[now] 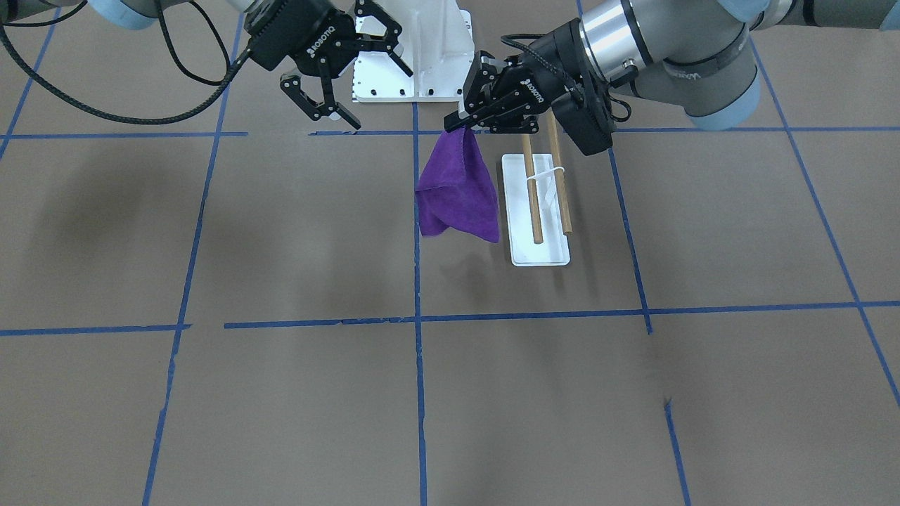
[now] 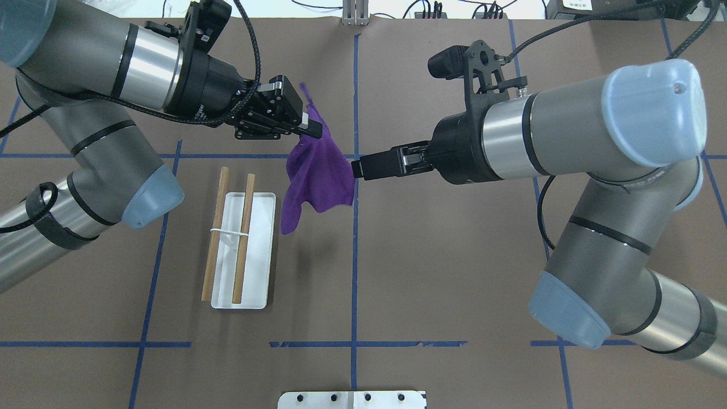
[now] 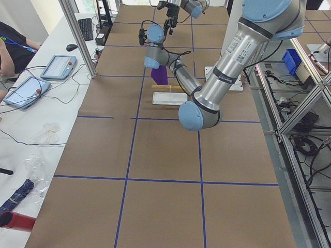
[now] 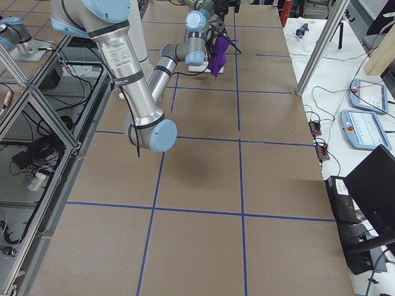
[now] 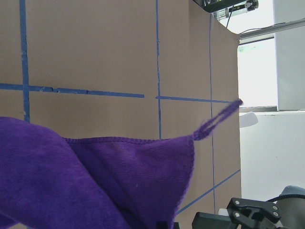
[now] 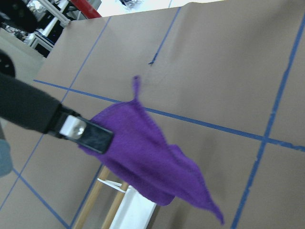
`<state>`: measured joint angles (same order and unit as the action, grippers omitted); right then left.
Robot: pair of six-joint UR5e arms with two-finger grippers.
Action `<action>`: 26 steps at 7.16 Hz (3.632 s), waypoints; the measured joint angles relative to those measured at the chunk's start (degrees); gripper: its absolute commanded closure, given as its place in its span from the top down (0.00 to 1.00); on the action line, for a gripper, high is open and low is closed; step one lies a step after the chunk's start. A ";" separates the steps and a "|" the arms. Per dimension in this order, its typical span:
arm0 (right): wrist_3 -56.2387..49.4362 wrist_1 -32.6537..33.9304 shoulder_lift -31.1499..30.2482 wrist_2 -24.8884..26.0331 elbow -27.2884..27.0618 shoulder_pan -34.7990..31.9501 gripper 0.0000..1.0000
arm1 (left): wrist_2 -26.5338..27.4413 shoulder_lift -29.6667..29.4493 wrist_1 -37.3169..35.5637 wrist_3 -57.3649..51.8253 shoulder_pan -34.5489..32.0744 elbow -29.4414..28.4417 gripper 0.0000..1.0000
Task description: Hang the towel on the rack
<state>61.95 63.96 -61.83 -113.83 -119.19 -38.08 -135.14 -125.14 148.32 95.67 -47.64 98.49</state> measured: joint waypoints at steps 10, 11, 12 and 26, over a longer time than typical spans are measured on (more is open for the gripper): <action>-45.07 48.26 -14.51 -3.10 -2.96 -28.89 1.00 | 46.93 0.30 -27.28 -15.30 16.71 16.65 0.00; -52.02 48.12 -17.80 -4.55 -1.50 -32.97 1.00 | 48.11 0.44 -35.13 -16.58 17.88 21.29 0.00; -58.15 47.86 -20.35 -6.93 0.80 -37.02 1.00 | 49.57 1.72 -41.98 -17.05 19.39 26.67 0.00; -71.30 46.38 -24.55 -19.18 12.06 -48.04 1.00 | 51.99 36.67 -39.75 -22.49 14.65 30.57 0.02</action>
<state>-9.36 110.33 -86.37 -133.02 -107.13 -86.11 -83.15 -88.48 108.57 73.18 -32.99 129.05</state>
